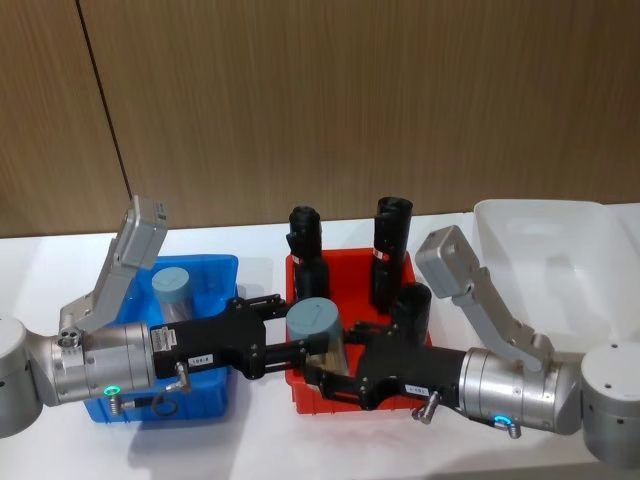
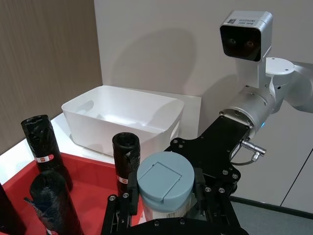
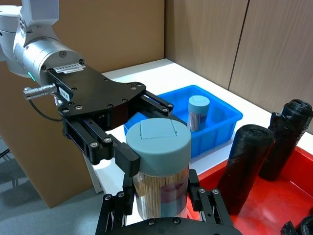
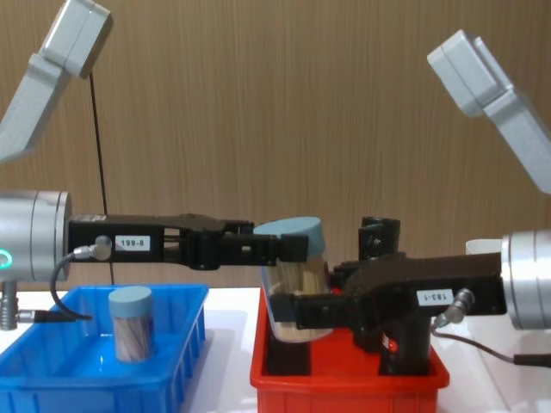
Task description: Pick the cotton swabs from the blue box and place them into the white box.
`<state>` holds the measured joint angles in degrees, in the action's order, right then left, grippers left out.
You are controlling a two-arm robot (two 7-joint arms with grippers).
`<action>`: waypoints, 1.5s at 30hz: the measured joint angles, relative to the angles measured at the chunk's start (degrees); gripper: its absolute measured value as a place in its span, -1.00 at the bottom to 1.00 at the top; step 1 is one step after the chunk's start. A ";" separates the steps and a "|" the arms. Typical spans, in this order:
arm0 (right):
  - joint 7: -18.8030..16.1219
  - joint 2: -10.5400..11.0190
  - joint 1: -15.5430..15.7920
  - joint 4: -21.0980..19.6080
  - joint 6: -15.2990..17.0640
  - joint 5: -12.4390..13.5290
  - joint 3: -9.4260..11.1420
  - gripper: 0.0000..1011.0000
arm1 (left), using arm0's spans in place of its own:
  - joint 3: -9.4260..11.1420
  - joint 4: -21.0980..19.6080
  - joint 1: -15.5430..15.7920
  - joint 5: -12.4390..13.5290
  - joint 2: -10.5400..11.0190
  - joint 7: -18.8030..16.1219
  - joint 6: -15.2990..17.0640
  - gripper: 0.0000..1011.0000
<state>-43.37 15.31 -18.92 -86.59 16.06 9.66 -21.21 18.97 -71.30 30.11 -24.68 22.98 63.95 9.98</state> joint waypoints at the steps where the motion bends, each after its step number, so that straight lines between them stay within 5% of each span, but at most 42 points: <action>1: 0.04 -0.04 -0.03 0.01 0.03 0.02 -0.06 0.27 | 0.00 0.00 0.00 0.00 0.00 0.00 0.00 0.31; 8: 0.08 -0.12 -0.14 -0.09 0.16 0.44 -0.56 0.26 | 0.02 0.00 0.00 -0.01 -0.01 0.04 0.00 0.37; 19: 0.48 0.25 0.02 -0.89 0.25 1.28 -0.80 0.26 | 0.01 0.00 0.00 0.01 0.00 -0.04 0.00 0.96; 25: 1.09 0.93 0.48 -1.69 0.25 1.88 -0.59 0.26 | 0.01 0.00 0.00 0.01 0.00 -0.04 0.00 0.99; 35: 3.74 3.99 2.57 -4.38 -0.06 4.00 1.08 0.26 | 0.00 0.00 0.00 0.01 0.00 -0.04 0.00 0.99; 45: 9.11 9.31 6.54 -8.98 -1.28 7.59 4.35 0.26 | 0.00 0.00 0.00 0.01 0.00 -0.03 0.00 0.99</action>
<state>-34.26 24.62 -12.38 -95.57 14.79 17.24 -16.86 18.97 -71.31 30.11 -24.67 22.98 63.91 9.98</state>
